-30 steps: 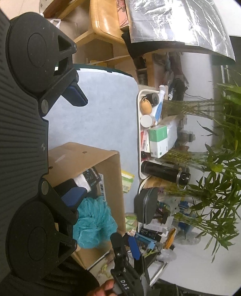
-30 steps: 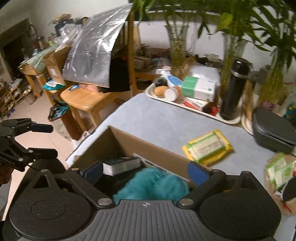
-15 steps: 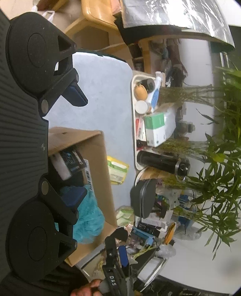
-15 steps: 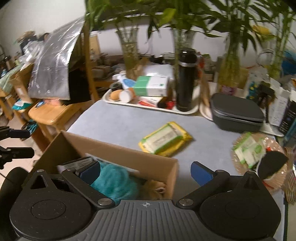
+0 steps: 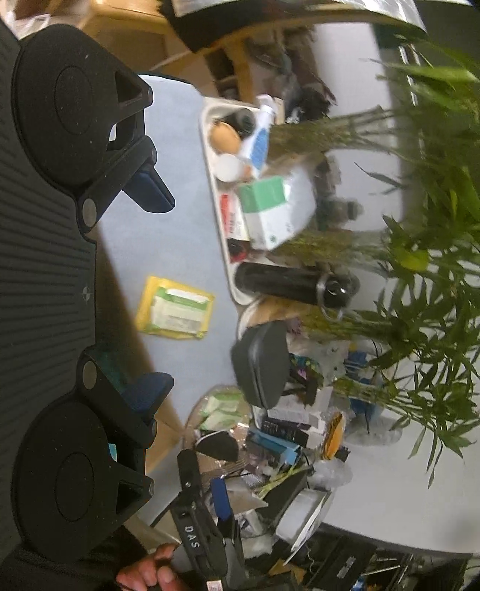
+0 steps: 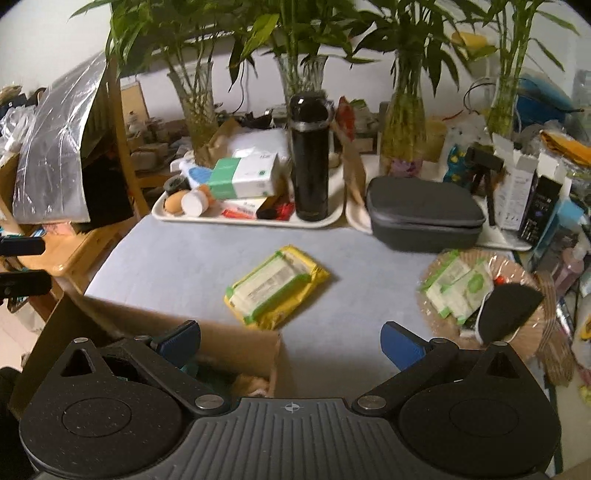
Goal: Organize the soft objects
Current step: 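Withdraw both tools from the box toward the wipes packets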
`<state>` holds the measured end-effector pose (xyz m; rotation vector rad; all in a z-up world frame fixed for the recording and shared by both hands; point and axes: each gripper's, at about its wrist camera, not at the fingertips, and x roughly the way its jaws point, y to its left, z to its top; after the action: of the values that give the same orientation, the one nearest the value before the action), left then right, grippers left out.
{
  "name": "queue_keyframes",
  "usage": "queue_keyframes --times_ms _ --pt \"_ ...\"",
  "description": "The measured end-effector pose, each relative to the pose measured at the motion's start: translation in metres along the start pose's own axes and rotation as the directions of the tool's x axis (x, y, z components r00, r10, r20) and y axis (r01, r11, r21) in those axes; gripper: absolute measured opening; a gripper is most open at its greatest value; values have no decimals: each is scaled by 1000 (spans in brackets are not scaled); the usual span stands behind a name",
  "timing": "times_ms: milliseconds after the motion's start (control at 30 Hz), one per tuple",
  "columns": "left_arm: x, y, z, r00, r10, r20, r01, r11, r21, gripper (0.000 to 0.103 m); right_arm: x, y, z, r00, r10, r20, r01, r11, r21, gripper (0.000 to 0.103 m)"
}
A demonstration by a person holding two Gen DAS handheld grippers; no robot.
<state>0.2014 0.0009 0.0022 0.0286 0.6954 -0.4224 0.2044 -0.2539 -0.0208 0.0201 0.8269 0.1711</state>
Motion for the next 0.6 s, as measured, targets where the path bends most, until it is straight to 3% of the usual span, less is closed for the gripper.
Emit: queue_keyframes --times_ms 133,333,600 --pt "16 -5 15 1000 -4 -22 5 1000 23 95 1 -11 6 999 -42 19 42 999 27 103" --pt "40 -13 22 997 -31 -74 35 998 53 95 5 -28 7 997 -11 75 3 995 103 103" --pt "67 -20 29 994 -34 -108 45 995 94 95 30 -33 2 993 -64 100 56 995 87 103"
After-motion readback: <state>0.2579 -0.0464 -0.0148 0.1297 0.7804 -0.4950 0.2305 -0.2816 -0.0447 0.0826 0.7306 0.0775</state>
